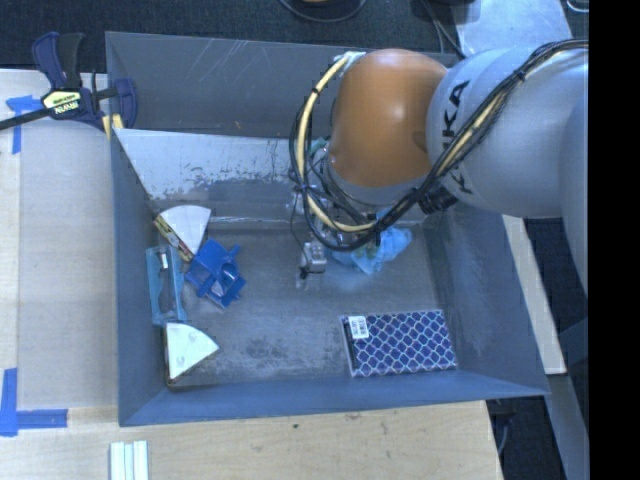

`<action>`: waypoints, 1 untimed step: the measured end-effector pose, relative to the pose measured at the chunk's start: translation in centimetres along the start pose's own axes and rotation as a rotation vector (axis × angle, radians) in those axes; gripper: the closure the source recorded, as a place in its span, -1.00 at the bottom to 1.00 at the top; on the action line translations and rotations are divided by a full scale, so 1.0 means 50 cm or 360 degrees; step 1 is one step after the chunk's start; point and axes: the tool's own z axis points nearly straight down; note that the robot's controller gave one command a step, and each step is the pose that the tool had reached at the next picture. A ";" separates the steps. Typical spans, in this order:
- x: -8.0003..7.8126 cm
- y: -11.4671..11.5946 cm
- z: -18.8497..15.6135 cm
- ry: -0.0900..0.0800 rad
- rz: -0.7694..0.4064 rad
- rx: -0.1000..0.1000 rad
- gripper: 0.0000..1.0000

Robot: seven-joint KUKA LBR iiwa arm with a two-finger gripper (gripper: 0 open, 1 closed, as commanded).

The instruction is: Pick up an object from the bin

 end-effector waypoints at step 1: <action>-0.004 -0.001 -0.010 -0.0014 0.0005 -0.0001 -1.00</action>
Offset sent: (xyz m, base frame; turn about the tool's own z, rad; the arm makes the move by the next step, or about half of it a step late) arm 0.0247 0.1083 -0.1030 -0.1201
